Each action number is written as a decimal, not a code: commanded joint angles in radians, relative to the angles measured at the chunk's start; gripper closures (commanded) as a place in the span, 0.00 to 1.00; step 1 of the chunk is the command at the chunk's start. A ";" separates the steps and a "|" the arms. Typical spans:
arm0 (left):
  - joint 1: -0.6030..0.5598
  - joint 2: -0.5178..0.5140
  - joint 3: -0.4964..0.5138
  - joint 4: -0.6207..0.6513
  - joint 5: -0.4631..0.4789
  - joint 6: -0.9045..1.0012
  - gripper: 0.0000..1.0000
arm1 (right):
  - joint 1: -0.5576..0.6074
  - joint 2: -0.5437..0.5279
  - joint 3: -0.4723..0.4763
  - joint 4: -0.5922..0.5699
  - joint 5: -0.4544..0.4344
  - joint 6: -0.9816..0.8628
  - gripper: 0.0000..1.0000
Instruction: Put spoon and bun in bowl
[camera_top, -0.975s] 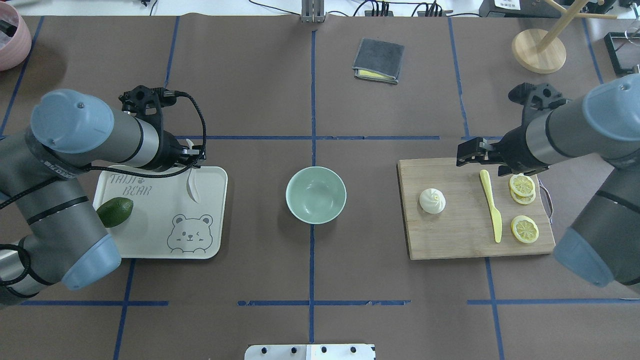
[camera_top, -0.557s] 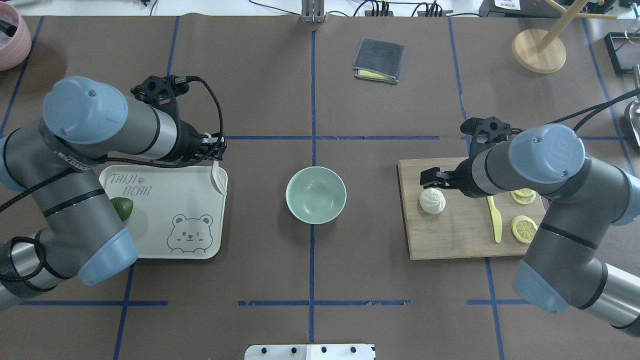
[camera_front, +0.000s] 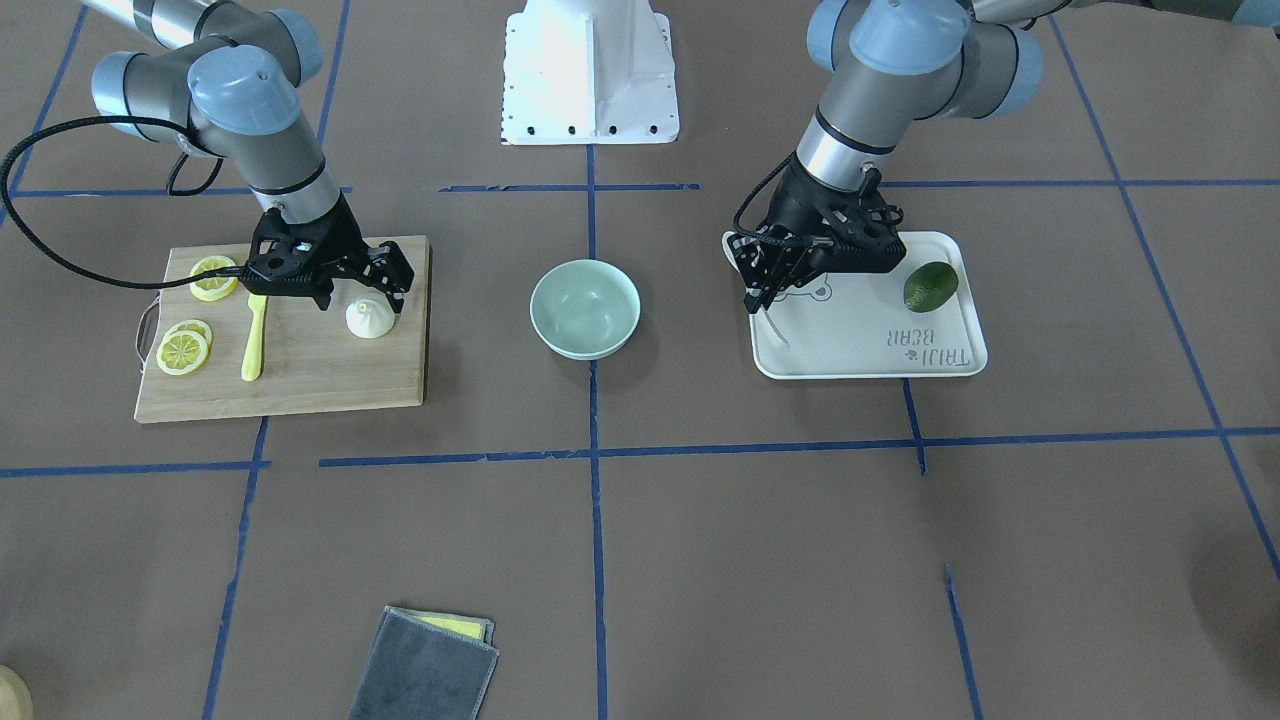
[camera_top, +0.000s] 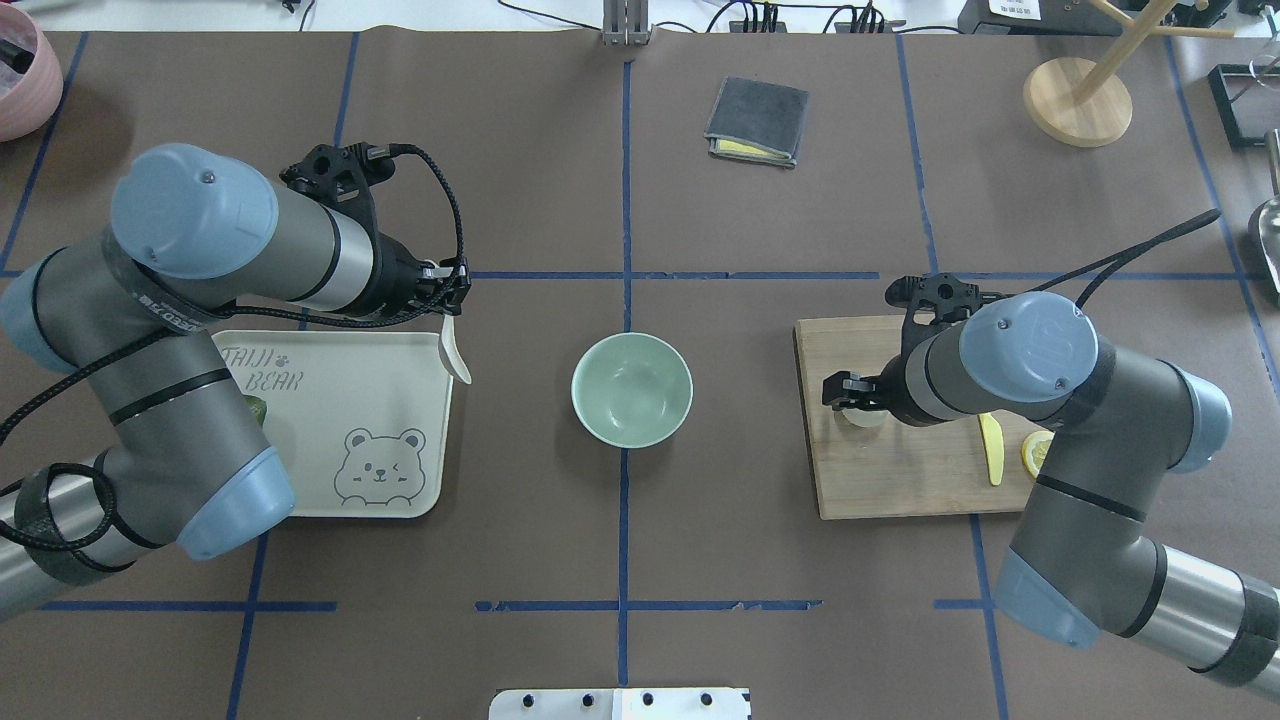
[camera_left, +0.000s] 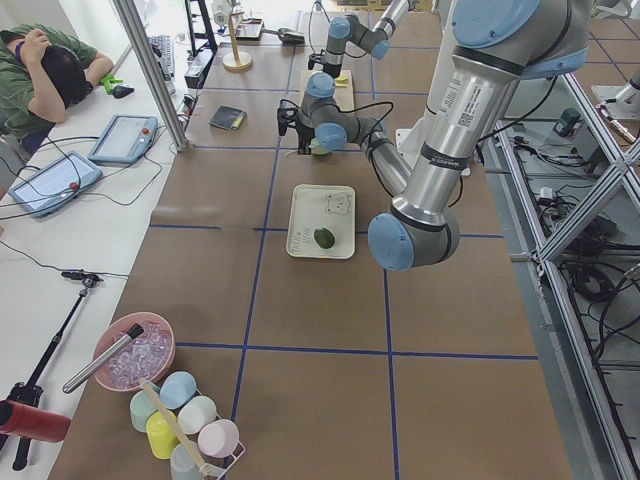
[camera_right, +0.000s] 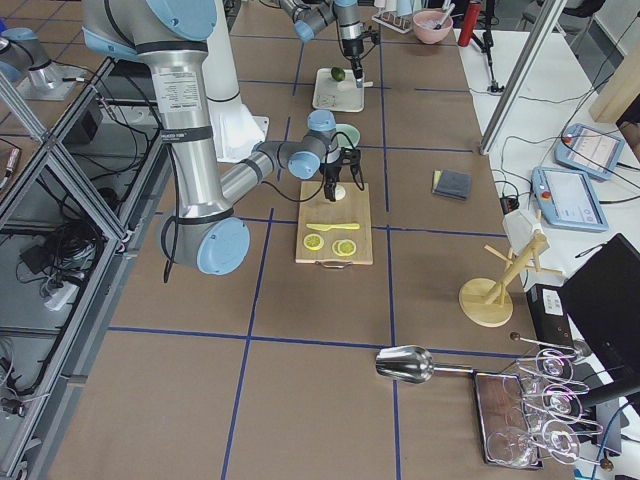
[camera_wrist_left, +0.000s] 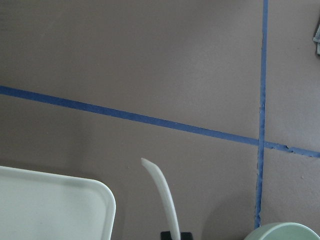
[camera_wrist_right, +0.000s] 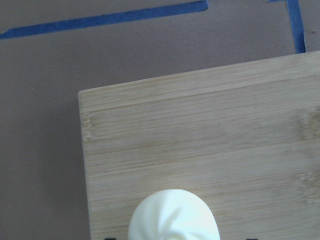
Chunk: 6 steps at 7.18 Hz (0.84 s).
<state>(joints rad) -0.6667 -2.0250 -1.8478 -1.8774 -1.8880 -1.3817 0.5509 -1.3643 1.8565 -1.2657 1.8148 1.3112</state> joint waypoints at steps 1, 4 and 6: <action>0.001 -0.020 0.027 -0.003 0.001 0.000 1.00 | 0.000 0.001 0.009 -0.004 0.008 -0.007 0.88; 0.033 -0.110 0.161 -0.141 0.003 -0.165 1.00 | 0.038 0.016 0.027 -0.011 0.014 -0.010 1.00; 0.071 -0.185 0.226 -0.155 0.007 -0.220 1.00 | 0.079 0.034 0.029 -0.011 0.049 -0.010 1.00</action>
<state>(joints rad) -0.6180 -2.1714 -1.6581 -2.0160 -1.8830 -1.5610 0.6054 -1.3435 1.8842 -1.2766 1.8439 1.3009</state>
